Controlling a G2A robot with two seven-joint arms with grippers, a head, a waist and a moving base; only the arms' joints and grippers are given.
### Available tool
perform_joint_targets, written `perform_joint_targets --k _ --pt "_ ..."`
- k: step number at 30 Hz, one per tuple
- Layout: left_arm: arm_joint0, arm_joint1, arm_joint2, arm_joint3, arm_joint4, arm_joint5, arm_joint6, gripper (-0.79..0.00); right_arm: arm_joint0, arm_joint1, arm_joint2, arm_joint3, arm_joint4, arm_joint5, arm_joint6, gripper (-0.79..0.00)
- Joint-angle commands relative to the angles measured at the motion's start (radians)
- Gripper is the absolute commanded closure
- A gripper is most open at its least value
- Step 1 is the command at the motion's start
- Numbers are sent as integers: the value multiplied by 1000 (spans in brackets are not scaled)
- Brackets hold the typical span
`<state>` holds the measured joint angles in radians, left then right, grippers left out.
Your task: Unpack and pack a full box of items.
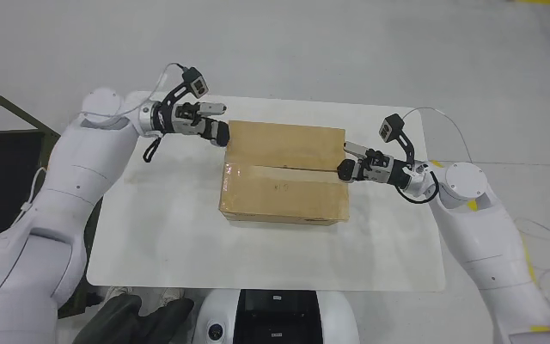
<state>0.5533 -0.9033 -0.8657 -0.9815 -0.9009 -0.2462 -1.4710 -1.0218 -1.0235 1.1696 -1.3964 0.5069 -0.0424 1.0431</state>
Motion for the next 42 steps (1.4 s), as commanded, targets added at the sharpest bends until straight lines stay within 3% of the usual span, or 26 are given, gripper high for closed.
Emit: perform_joint_targets --k 1,7,12,18,26,30,42 --pt "56 25 -56 -65 8 9 32 -785 0 0 0 0 0 0 0 -785" --pt "269 95 -246 -265 6 23 159 -785 0 0 0 0 0 0 0 -785" --pt "459 133 -397 -403 -6 28 271 -785 0 0 0 0 0 0 0 -785" --pt "651 152 -529 -518 -39 35 423 -785 0 0 0 0 0 0 0 -785" --pt "848 152 -640 -644 -8 -20 616 -785 0 0 0 0 0 0 0 -785" --pt "905 150 -676 -693 9 -16 661 -785 0 0 0 0 0 0 0 -785" --pt "905 150 -676 -693 9 -16 661 -785 0 0 0 0 0 0 0 -785"
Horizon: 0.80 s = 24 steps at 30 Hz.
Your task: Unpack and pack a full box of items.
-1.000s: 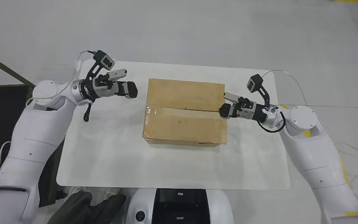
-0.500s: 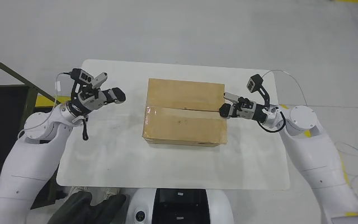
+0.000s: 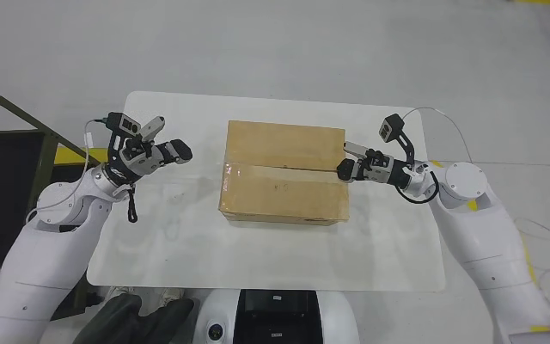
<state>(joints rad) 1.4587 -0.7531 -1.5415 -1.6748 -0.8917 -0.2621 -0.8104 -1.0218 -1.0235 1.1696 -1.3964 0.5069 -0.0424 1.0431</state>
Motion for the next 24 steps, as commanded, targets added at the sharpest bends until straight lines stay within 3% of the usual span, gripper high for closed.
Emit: perform_joint_targets --k 1,6,12,16,24 --pt "0 0 0 0 0 0 0 -785 0 0 0 0 0 0 0 -785" --pt "22 -12 -22 -5 -117 13 70 -785 0 0 0 0 0 0 0 -785" --pt "103 -28 -59 -22 -186 -42 130 -785 0 0 0 0 0 0 0 -785" --pt "180 -40 -68 -62 -121 -99 255 -785 0 0 0 0 0 0 0 -785" --pt "292 -70 -14 -137 -1 -212 427 -785 0 0 0 0 0 0 0 -785"
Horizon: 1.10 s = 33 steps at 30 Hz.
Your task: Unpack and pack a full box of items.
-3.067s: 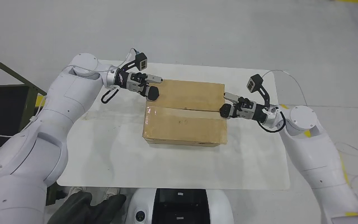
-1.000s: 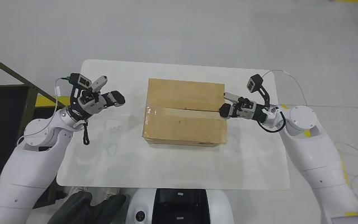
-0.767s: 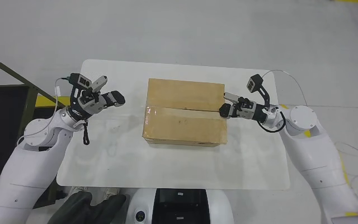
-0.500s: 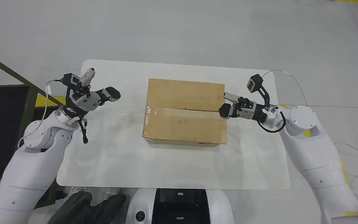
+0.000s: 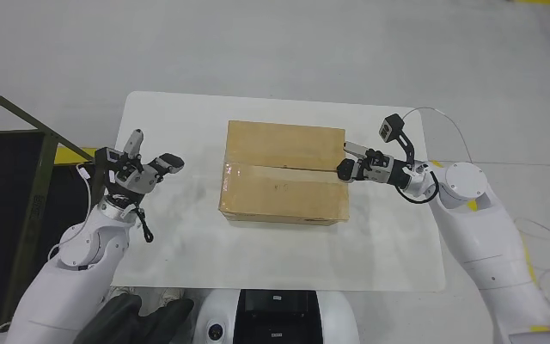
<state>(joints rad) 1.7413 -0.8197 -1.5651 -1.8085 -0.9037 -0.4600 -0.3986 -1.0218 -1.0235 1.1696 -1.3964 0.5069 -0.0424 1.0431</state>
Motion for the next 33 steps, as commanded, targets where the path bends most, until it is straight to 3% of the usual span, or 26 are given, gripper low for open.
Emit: perform_joint_targets --k 1,6,21,26,33 --pt "16 -7 18 -6 18 -26 27 -785 0 0 0 0 0 0 0 -785" --pt "41 -28 42 -5 97 -123 131 -785 0 0 0 0 0 0 0 -785" --pt "39 -31 35 -11 79 -118 138 -785 0 0 0 0 0 0 0 -785" --pt "84 -46 24 -13 48 -175 164 -785 0 0 0 0 0 0 0 -785" --pt "131 -71 102 17 147 -211 196 -785 0 0 0 0 0 0 0 -785"
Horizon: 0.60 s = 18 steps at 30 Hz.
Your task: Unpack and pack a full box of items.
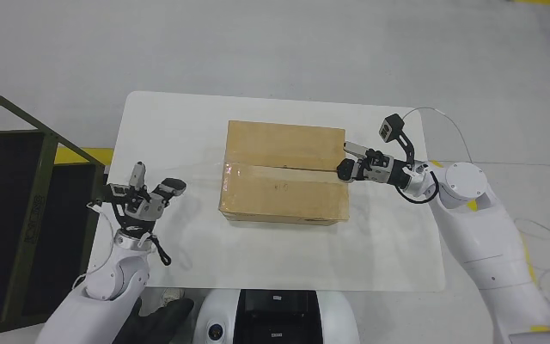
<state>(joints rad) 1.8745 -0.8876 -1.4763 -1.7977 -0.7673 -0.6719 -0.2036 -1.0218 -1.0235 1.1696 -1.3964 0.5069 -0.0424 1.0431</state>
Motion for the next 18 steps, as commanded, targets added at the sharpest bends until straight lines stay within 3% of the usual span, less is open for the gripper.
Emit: perform_joint_targets --k 1,8,18 --pt "-4 -6 24 14 23 0 5 -785 0 0 0 0 0 0 0 -785" --pt "-27 -30 80 40 102 16 66 -785 0 0 0 0 0 0 0 -785" --pt "-151 -68 152 103 151 108 186 -785 0 0 0 0 0 0 0 -785"
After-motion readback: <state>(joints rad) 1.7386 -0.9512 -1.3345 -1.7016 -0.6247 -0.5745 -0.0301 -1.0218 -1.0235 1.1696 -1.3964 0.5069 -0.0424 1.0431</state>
